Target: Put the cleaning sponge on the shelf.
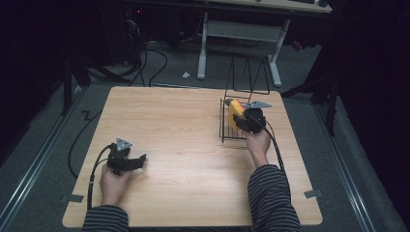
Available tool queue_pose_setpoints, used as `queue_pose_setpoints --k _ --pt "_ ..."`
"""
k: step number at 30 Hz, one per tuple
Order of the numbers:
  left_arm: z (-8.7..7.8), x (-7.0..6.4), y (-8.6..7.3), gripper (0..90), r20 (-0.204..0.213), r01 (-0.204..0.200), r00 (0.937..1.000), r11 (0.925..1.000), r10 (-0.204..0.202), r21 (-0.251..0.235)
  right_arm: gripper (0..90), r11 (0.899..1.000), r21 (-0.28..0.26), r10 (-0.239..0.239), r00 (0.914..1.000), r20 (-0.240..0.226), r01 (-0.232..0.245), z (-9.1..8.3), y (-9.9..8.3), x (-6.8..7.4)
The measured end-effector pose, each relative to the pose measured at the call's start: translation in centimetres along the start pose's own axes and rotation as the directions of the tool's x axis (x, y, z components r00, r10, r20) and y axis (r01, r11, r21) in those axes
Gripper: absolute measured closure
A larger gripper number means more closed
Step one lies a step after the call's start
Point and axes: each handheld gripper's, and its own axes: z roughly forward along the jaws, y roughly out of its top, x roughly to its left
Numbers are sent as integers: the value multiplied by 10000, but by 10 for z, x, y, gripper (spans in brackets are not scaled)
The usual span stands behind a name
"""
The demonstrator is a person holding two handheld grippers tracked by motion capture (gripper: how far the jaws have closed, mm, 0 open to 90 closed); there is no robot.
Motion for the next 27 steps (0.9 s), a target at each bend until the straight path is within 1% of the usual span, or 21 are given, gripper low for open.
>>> queue_pose_setpoints --k 1,2,5,8,10,11,12,16,18,20,23,27 --pt "0 0 0 226 -1 -2 10000 10000 2 1 595 10000 25 88 10000 9 -88 0 0 0" --pt "0 0 0 226 0 -1 10000 10000 1 -1 589 10000 39 55 10000 30 -55 0 0 -1" --pt "0 0 0 226 0 -2 10000 10000 2 -1 545 9999 53 136 9998 -111 -135 1 -2 -1" --pt "0 0 0 226 -1 -1 10000 10000 1 1 539 9998 75 191 9997 -132 -190 2 -2 -1" --pt "0 0 0 226 0 -3 10000 10000 3 0 518 9997 22 245 9995 -218 -245 2 -3 -2" --pt "0 0 0 226 2 -3 10000 10000 3 0 471 9995 -42 323 9993 -201 -324 1 -3 -1" --pt "0 0 0 226 2 -3 10000 10000 3 0 471 9995 -42 323 9993 -201 -324 1 -3 -1" --pt "0 0 0 226 -1 -1 10000 10000 1 0 384 9994 -108 314 9992 -245 -317 -2 -2 -1" --pt "0 0 0 226 -1 -4 10000 10000 4 1 339 9995 -87 299 9994 -182 -301 -5 -2 -2" --pt "0 0 0 226 -2 -3 10000 10000 3 0 333 9993 -125 351 9992 -193 -353 -7 -2 -2" --pt "0 0 0 226 -17 1 10000 10000 -1 -25 322 9979 -317 559 9977 -392 -571 -15 -2 -4" --pt "0 0 0 226 -18 1 10000 10000 -1 -24 318 9969 -494 596 9974 -412 -616 -20 -1 -5"
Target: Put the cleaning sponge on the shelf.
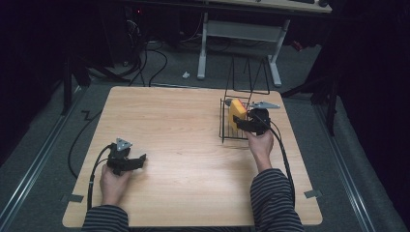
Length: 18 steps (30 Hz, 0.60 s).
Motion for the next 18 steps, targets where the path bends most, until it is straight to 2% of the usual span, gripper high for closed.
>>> queue_pose_setpoints --k 5,6,14,16,18 --pt "0 0 0 226 -1 3 10000 10000 -3 -1 284 9999 -15 107 9999 26 -107 -4 -1 0" --pt "0 0 0 226 1 4 10000 10000 -4 0 294 9993 -365 126 9999 74 -123 -9 -3 0" --pt "0 0 0 226 27 -13 10000 10000 13 25 280 9985 -516 173 9998 -41 -175 -22 -7 0" --pt "0 0 0 226 27 -13 10000 10000 13 26 297 9974 -712 114 9998 -175 -126 -26 -7 1" --pt "0 0 0 226 25 -13 10000 10000 13 24 304 9957 -882 248 9995 -192 -264 -33 -11 1"
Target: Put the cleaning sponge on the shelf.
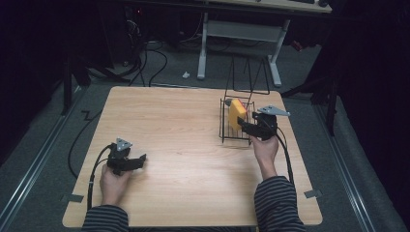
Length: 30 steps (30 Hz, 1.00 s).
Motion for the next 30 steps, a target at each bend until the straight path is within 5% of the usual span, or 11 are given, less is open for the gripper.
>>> queue_pose_setpoints --k 6,13,30 --pt "0 0 0 226 1 0 10000 10000 0 2 303 9999 63 -78 10000 7 78 -9 -1 -2" --pt "0 0 0 226 3 1 10000 10000 -1 0 346 9982 -585 -145 9996 -239 131 -28 -3 3" --pt "0 0 0 226 2 1 10000 10000 -1 0 370 9976 -655 -245 9991 -336 222 -58 -2 1"
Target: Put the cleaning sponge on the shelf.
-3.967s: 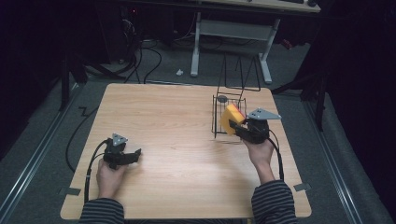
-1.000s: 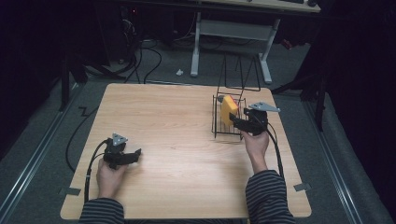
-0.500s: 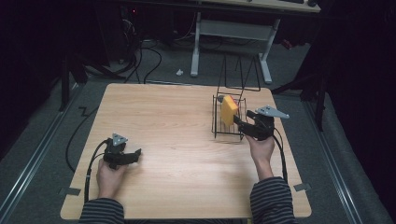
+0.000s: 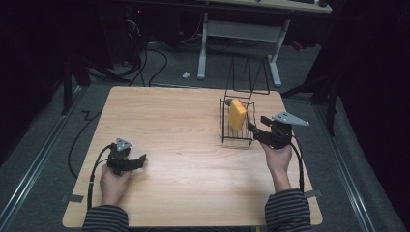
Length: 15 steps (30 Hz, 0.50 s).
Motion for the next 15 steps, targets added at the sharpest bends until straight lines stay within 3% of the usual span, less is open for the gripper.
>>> queue_pose_setpoints --k 15 --pt "0 0 0 226 -2 3 10000 10000 -3 -2 390 9980 -519 352 9993 -104 -357 -30 -12 -7"
